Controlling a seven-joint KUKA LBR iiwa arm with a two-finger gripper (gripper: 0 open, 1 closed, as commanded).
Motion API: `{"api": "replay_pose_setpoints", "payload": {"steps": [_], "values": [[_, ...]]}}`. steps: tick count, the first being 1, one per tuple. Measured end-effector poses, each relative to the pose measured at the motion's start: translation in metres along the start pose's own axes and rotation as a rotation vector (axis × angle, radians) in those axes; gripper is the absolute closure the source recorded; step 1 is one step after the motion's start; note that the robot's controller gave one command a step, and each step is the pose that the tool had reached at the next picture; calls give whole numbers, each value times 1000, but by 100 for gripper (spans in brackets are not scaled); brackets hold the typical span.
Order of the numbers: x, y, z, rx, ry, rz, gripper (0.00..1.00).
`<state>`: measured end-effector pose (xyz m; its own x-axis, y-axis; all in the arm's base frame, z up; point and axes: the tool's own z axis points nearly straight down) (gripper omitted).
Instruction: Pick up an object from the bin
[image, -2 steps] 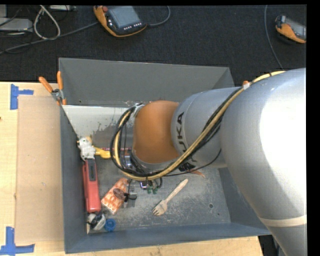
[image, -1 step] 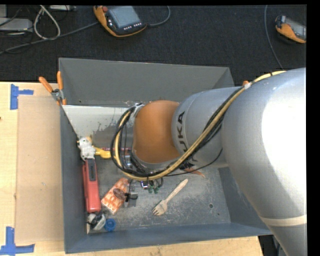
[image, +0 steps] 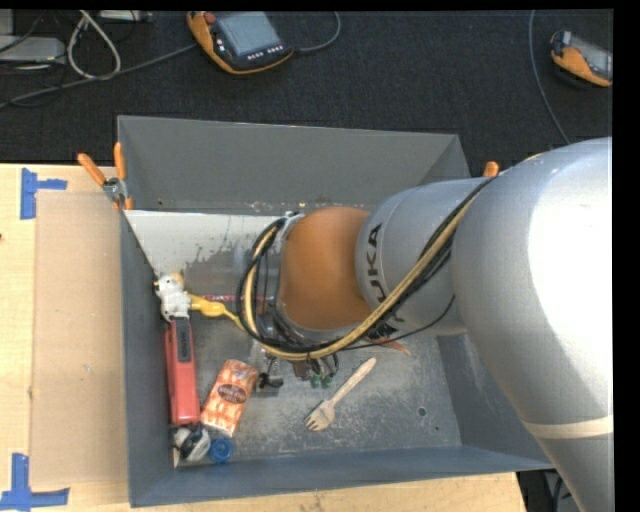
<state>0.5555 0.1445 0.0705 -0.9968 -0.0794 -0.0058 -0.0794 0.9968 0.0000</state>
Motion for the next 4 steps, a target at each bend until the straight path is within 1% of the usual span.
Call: {"api": "replay_pose_setpoints", "payload": {"steps": [1,2,3,4], "values": [[0,0,0,0,0,0,100],[-2,-8,-30,0,0,-25,100],[1,7,-33,0,3,-27,0],[1,7,-33,0,3,-26,0]]}}
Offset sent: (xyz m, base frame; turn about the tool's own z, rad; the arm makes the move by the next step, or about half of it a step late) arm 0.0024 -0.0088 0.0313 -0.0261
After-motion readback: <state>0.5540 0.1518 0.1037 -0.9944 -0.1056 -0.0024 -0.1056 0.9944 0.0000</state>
